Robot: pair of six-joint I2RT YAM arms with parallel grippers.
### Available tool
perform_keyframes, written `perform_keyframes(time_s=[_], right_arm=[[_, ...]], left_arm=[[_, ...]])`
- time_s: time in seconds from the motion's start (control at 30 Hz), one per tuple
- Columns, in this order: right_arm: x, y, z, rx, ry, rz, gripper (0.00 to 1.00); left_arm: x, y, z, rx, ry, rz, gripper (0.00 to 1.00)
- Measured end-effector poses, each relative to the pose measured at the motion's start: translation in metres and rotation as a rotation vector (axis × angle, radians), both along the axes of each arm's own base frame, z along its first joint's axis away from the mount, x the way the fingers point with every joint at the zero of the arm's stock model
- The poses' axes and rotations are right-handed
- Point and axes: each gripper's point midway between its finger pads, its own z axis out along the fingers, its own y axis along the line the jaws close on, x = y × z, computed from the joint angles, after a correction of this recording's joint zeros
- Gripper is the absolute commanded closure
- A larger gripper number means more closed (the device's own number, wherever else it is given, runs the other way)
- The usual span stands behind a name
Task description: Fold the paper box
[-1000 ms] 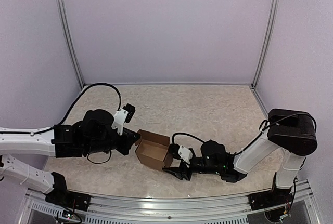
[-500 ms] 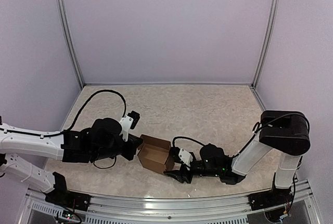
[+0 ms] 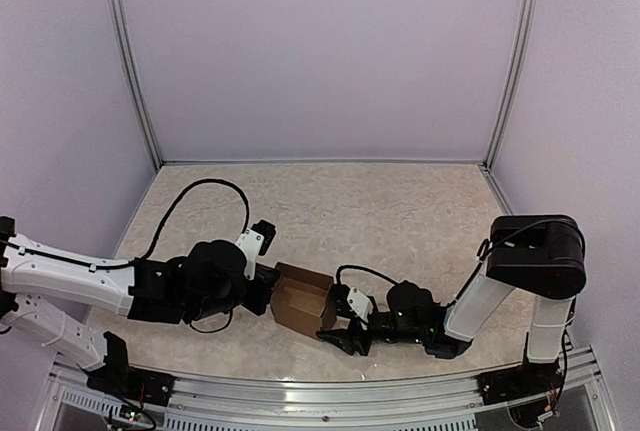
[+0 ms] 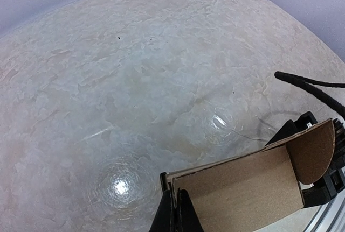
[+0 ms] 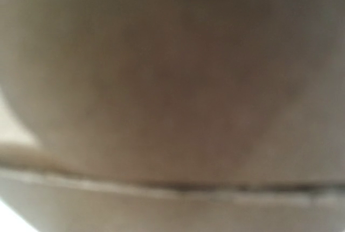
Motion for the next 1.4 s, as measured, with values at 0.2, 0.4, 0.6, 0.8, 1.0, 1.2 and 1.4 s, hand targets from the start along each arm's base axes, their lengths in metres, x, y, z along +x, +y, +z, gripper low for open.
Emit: perform_keyframes(time_s=[0.2, 0.4, 0.6, 0.8, 1.0, 1.2, 1.4], right_arm=[[0.000, 0.000, 0.000, 0.007, 0.002, -0.002, 0.64], [-0.001, -0.002, -0.001, 0.008, 0.003, -0.002, 0.63], [-0.001, -0.002, 0.000, 0.010, 0.005, -0.002, 0.63], [-0.001, -0.002, -0.001, 0.010, 0.005, -0.003, 0.63], [-0.001, -0.002, -0.001, 0.009, 0.005, -0.002, 0.61], [-0.001, -0.002, -0.001, 0.010, 0.006, -0.001, 0.56], [-0.002, -0.003, -0.001, 0.010, 0.007, -0.001, 0.45]], left_arm=[[-0.001, 0.000, -0.001, 0.012, -0.012, 0.009, 1.00], [-0.003, -0.002, -0.002, 0.039, -0.022, 0.012, 1.00], [-0.005, -0.003, -0.004, 0.075, -0.038, 0.024, 1.00], [-0.007, -0.004, -0.005, 0.094, -0.043, 0.033, 1.00], [-0.010, -0.002, -0.008, 0.106, -0.042, 0.041, 1.00], [-0.013, -0.002, -0.011, 0.106, -0.035, 0.051, 1.00], [-0.013, -0.002, -0.011, 0.102, -0.030, 0.056, 1.00]])
